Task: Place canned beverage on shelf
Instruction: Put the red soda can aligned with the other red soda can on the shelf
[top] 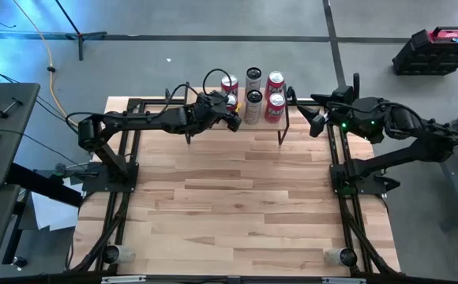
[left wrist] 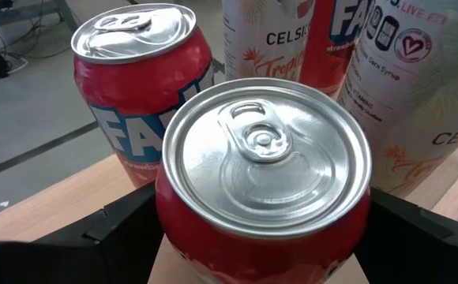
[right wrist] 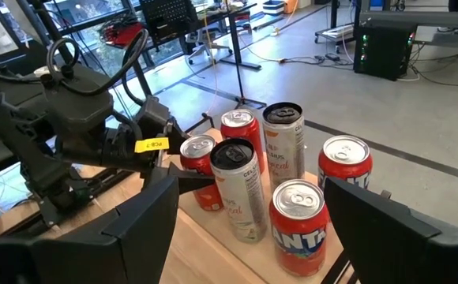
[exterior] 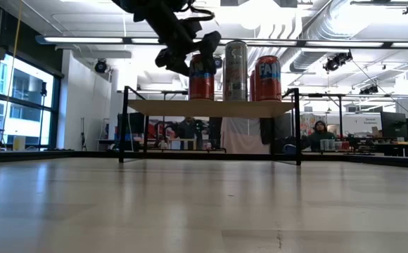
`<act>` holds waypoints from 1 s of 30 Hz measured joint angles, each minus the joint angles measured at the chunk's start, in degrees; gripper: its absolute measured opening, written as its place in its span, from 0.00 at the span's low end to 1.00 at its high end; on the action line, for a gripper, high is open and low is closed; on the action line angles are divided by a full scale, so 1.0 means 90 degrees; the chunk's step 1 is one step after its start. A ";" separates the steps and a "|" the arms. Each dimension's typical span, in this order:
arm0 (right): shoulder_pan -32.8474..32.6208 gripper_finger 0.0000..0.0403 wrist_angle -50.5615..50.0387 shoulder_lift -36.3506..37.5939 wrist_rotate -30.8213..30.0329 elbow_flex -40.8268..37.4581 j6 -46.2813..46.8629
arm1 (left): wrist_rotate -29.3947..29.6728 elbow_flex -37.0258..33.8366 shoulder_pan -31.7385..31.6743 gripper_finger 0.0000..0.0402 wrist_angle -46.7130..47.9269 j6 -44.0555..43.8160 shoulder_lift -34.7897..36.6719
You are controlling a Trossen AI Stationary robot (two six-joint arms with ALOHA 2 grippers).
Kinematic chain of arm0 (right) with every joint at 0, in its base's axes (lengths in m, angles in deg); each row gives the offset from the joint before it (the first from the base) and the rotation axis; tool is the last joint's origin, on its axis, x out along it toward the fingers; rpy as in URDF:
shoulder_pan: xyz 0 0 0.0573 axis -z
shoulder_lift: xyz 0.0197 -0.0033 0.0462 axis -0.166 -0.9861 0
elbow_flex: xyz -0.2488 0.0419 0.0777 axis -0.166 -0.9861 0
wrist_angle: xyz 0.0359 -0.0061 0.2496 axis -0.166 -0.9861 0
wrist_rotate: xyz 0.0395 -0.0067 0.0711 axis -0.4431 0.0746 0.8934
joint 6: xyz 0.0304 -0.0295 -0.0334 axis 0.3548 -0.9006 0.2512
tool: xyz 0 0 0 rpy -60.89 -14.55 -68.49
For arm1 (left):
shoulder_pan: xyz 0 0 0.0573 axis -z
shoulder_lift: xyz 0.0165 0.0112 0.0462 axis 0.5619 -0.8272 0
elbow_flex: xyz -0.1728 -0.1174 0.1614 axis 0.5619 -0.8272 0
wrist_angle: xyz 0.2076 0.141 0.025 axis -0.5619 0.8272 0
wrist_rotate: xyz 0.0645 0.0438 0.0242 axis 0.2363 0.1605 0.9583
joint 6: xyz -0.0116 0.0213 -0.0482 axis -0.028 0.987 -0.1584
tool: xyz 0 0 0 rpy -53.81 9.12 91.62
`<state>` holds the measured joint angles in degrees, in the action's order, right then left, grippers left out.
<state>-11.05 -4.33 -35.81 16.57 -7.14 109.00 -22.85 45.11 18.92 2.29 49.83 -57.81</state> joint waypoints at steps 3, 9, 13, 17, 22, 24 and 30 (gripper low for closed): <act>-0.0001 0.75 0.0000 0.0000 -0.0002 0.0000 0.0000 | -0.0005 0.0002 -0.0005 0.84 0.0046 -0.0004 0.0000; 0.0000 0.75 0.0045 0.0000 -0.0002 0.0000 0.0000 | -0.0060 0.0016 -0.0008 0.84 0.0085 -0.0062 -0.0001; -0.0001 0.75 0.0053 0.0000 -0.0002 0.0000 0.0002 | -0.0156 0.0196 -0.0045 0.84 0.0214 -0.0042 -0.0002; 0.0000 0.75 0.0056 0.0000 -0.0002 0.0000 0.0020 | -0.0155 0.0275 -0.0053 0.84 0.0286 0.0051 -0.0002; -0.0001 0.75 0.0092 0.0000 -0.0002 0.0000 0.0020 | -0.0156 0.0299 -0.0051 0.84 0.0313 0.0053 -0.0002; -0.0002 0.75 0.0095 0.0000 -0.0002 0.0000 0.0019 | -0.0155 0.0299 -0.0051 0.84 0.0285 0.0053 -0.0002; -0.0002 0.75 0.0099 0.0000 -0.0077 0.0000 0.0022 | -0.0134 0.0299 -0.0051 0.84 0.0268 0.0057 0.0102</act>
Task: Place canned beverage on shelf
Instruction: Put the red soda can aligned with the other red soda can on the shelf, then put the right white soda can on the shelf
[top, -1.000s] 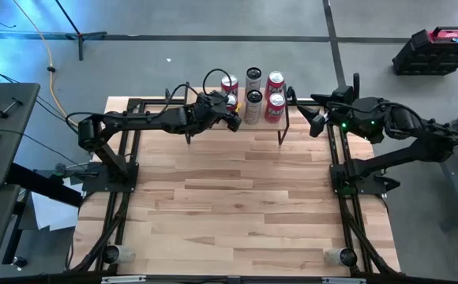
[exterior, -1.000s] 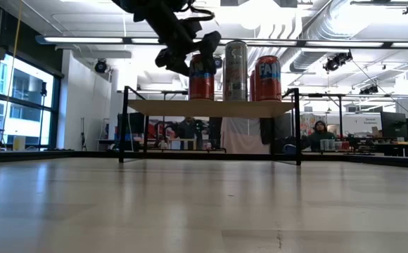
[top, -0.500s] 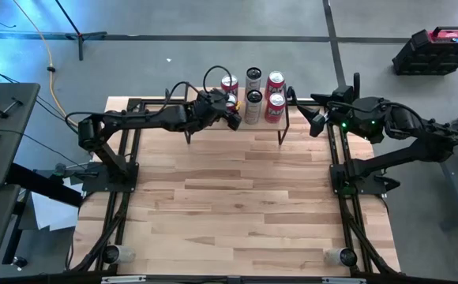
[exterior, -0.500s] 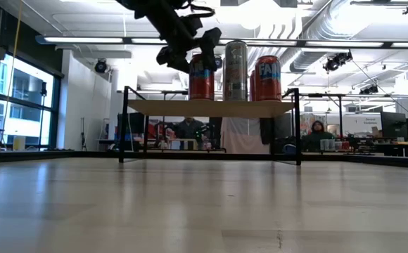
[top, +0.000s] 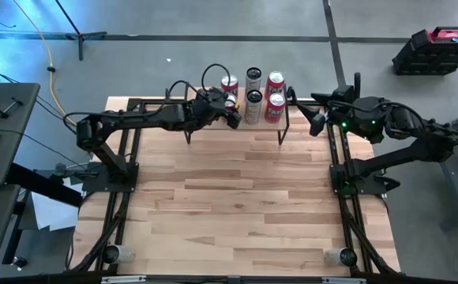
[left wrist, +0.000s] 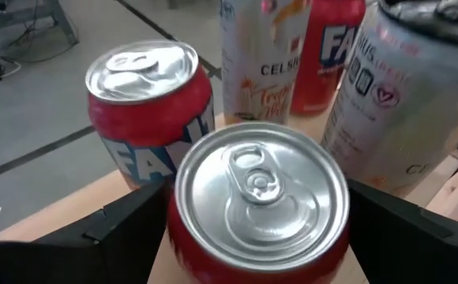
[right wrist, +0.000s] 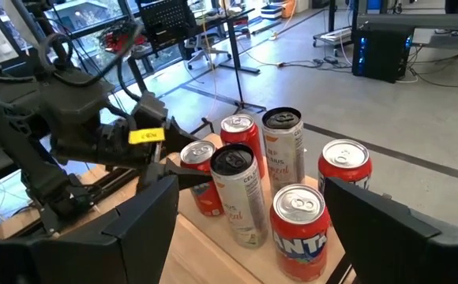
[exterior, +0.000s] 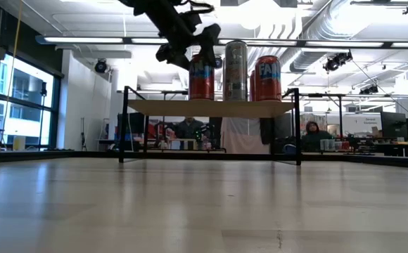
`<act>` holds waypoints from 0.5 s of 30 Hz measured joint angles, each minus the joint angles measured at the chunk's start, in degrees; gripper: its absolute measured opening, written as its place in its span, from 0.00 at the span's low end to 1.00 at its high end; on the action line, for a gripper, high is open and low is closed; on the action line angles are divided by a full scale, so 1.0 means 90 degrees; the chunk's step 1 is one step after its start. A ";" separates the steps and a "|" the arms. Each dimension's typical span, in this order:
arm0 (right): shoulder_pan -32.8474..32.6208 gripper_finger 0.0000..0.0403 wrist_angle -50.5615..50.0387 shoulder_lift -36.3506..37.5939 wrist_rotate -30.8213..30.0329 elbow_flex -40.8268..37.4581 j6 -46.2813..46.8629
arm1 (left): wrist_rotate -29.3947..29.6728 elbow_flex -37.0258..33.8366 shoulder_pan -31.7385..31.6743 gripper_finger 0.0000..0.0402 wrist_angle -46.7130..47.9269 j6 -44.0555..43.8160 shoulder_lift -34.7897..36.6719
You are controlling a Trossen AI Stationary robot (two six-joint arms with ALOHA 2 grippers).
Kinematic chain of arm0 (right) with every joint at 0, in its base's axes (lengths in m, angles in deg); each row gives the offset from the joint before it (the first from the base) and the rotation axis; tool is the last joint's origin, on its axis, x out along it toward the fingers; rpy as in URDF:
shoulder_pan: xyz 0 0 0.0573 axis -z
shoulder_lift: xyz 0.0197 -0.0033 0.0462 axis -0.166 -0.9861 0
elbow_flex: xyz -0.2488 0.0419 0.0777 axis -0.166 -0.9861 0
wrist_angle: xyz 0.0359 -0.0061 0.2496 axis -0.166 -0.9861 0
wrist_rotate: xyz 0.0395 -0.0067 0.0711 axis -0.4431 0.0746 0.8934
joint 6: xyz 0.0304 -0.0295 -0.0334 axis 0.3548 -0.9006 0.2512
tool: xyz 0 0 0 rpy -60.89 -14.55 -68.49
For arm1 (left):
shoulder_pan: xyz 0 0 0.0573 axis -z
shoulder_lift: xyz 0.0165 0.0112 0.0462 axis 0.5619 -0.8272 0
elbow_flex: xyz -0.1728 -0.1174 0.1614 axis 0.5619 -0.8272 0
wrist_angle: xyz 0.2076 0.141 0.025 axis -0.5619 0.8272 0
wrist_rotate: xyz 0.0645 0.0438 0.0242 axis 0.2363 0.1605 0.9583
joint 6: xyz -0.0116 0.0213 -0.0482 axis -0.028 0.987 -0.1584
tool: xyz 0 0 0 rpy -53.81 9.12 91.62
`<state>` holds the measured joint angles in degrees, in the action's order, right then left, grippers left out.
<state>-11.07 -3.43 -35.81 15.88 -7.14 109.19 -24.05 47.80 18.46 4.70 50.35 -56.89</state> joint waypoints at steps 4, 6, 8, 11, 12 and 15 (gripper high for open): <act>0.0002 0.75 0.0055 0.0000 -0.0033 0.0000 -0.0006 | 0.0048 0.0000 -0.0009 0.84 0.0006 0.0112 0.0180; 0.0002 0.75 0.0105 0.0000 -0.0030 0.0000 -0.0012 | 0.0059 0.0000 -0.0016 0.84 0.0006 0.0232 0.0292; 0.0002 0.75 0.0131 0.0000 -0.0037 0.0000 -0.0017 | 0.0065 0.0000 -0.0017 0.84 -0.0001 0.0285 0.0401; 0.0002 0.75 0.0136 0.0000 -0.0067 0.0000 -0.0019 | 0.0066 0.0000 -0.0017 0.84 0.0004 0.0297 0.0573; 0.0002 0.75 0.0137 -0.0002 -0.0070 0.0000 -0.0019 | 0.0068 0.0000 -0.0017 0.84 -0.0004 0.0295 0.0636; 0.0002 0.75 0.0200 -0.0040 -0.0088 0.0000 -0.0020 | 0.0064 0.0000 -0.0017 0.84 -0.0015 0.0295 0.0806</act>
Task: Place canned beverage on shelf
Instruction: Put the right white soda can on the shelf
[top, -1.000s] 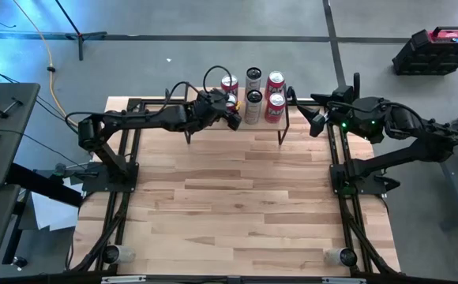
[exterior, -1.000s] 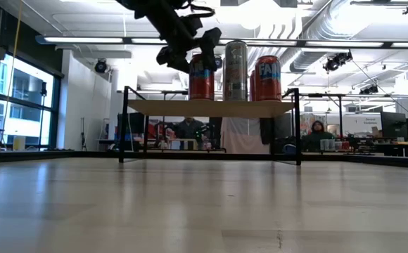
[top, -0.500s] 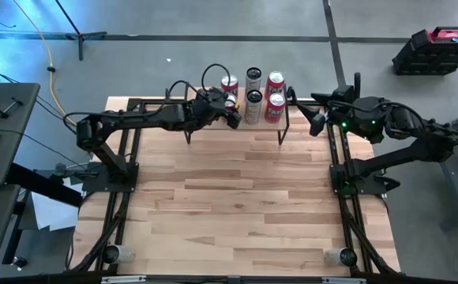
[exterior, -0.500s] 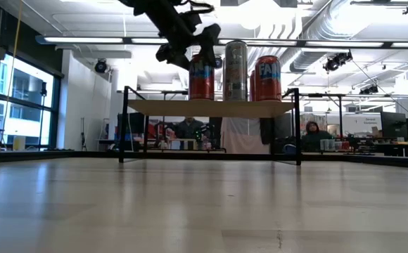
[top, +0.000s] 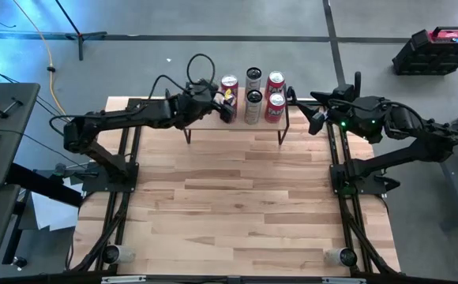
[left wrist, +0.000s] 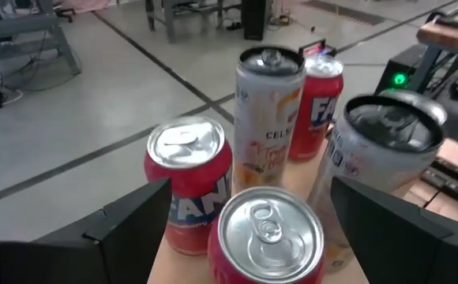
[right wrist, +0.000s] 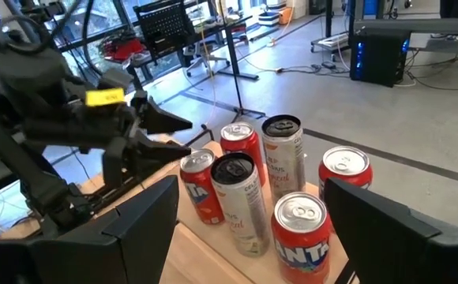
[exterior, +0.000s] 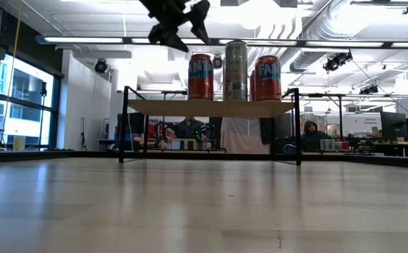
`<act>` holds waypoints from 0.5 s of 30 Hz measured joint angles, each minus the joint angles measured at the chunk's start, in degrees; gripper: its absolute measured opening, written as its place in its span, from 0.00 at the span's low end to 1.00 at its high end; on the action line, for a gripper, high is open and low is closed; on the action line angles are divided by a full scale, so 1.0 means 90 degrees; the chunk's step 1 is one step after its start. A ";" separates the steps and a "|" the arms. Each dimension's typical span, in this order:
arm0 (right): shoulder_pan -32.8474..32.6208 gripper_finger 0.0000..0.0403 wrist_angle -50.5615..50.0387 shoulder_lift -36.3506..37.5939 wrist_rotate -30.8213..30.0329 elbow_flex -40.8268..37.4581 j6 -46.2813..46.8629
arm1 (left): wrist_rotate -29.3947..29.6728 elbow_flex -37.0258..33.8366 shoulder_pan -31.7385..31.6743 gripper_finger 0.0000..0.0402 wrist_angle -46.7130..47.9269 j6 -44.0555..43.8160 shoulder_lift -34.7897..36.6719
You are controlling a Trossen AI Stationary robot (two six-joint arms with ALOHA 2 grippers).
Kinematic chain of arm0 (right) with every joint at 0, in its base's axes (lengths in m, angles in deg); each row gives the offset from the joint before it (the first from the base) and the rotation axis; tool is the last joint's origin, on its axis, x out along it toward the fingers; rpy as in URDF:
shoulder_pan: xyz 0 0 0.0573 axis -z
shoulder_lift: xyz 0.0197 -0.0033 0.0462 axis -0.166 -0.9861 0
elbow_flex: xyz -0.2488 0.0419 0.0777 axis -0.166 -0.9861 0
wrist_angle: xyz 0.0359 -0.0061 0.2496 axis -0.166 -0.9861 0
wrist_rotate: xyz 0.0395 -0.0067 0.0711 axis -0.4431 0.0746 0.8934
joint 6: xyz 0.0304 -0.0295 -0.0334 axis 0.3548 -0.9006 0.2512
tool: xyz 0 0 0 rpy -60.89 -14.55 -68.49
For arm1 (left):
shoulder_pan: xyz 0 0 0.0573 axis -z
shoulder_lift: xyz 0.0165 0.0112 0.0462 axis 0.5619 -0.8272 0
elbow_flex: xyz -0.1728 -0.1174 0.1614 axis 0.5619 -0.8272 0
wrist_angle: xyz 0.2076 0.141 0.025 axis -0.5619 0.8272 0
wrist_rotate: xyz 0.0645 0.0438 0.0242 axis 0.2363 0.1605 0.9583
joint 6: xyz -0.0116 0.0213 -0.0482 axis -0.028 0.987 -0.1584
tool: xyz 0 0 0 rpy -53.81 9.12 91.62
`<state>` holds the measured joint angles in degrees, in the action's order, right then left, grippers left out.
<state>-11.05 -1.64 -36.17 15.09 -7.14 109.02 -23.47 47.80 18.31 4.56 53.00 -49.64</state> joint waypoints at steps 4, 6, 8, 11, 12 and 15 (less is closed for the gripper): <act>0.0000 0.75 0.0049 -0.0101 0.0001 0.0000 -0.0002 | -0.0171 0.0000 0.0017 0.84 0.0002 0.0141 0.0281; 0.0000 0.75 0.0046 -0.0179 0.0002 0.0000 -0.0002 | -0.0298 0.0000 0.0017 0.84 -0.0017 0.0361 0.0465; 0.0000 0.75 0.0046 -0.0257 0.0002 0.0000 -0.0002 | -0.0396 -0.0001 0.0018 0.84 -0.0014 0.0487 0.0626; 0.0000 0.75 0.0046 -0.0383 0.0007 0.0000 -0.0002 | -0.0557 -0.0002 0.0017 0.84 0.0039 0.0502 0.0862; 0.0000 0.75 0.0044 -0.0422 0.0006 0.0000 -0.0003 | -0.0649 -0.0002 0.0018 0.84 0.0058 0.0520 0.0953; 0.0000 0.75 0.0078 -0.0521 0.0014 0.0000 -0.0063 | -0.1083 -0.0002 0.0037 0.84 0.0090 0.0663 0.1140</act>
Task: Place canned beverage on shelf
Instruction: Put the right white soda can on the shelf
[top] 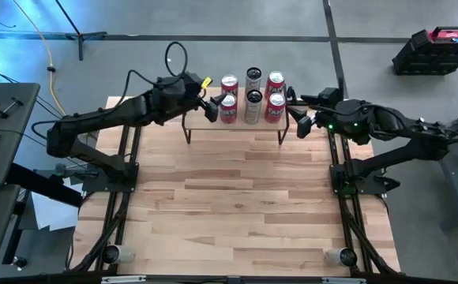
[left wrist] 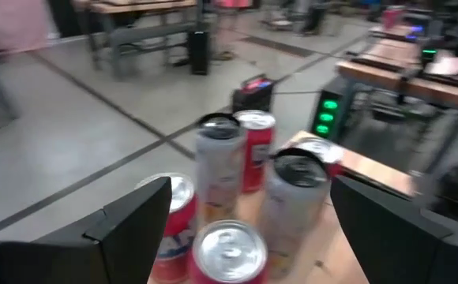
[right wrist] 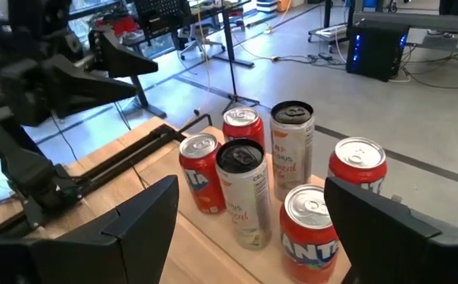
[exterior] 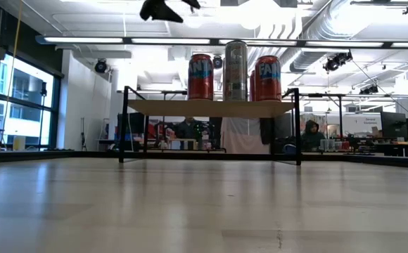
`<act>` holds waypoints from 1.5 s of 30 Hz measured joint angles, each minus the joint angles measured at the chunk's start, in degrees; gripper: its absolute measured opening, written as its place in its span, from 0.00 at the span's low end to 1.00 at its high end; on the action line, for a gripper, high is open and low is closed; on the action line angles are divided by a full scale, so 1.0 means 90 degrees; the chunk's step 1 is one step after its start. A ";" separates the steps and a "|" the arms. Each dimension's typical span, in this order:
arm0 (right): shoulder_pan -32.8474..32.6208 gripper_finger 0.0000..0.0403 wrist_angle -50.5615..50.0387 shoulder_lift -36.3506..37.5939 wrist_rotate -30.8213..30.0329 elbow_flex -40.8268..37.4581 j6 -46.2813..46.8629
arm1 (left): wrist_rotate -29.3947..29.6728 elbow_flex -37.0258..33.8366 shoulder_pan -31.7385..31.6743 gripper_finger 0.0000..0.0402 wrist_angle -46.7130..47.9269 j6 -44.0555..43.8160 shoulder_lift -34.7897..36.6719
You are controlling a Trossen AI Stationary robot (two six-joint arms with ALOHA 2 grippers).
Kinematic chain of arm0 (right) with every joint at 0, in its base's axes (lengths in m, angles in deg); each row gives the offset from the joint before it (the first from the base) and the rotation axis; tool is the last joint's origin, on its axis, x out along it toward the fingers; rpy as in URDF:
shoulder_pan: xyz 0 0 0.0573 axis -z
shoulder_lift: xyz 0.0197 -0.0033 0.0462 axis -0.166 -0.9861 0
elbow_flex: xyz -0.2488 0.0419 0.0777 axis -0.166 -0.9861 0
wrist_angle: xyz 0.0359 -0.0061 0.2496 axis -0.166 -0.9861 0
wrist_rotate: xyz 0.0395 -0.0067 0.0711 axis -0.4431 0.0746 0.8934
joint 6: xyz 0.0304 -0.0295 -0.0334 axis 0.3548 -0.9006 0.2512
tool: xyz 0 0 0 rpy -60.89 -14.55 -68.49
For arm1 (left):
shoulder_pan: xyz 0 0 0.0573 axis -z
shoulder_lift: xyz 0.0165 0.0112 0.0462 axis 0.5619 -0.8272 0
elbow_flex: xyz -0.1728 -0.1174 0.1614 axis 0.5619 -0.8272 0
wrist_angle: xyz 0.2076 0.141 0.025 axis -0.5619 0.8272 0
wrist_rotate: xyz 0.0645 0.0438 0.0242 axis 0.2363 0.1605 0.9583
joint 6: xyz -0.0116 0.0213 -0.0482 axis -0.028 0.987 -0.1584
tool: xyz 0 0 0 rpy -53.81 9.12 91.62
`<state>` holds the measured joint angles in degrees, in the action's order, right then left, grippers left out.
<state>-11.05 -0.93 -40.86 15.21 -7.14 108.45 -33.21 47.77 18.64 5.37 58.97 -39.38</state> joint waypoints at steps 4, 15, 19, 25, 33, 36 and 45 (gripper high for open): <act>0.0000 0.75 0.0079 -0.0120 0.0123 0.0000 -0.0059 | -0.0451 0.0000 0.0113 0.84 -0.0001 0.0185 0.0142; -0.0213 0.75 0.0133 -0.0280 0.1505 0.0000 0.0104 | -0.0701 0.0000 0.0613 0.84 -0.0001 -0.0156 0.0356; -0.0598 0.75 -0.0013 -0.0280 0.1615 0.0000 0.0241 | -0.0679 0.0000 0.0857 0.84 -0.0010 -0.0475 0.0391; -0.1662 0.75 -0.1138 -0.0319 0.1649 0.0000 0.1338 | -0.0513 -0.0003 0.1163 0.84 -0.0096 -0.1161 0.0325; -0.3299 0.75 -0.1989 -0.0714 0.2245 0.0030 0.2623 | 0.0296 -0.0007 0.1828 0.84 -0.0408 -0.1922 0.0205; -0.3760 0.75 -0.2605 -0.1191 0.2821 0.0341 0.3043 | 0.0720 -0.0010 0.2135 0.84 -0.0410 -0.1967 0.0129; -0.5090 0.75 -0.5201 -0.2728 0.3478 0.2556 0.4393 | 0.1346 -0.0007 0.2496 0.84 -0.0353 -0.1963 -0.0037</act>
<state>-56.86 -47.74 -65.41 46.51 15.86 147.99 -21.10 47.71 41.11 2.20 41.31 -39.71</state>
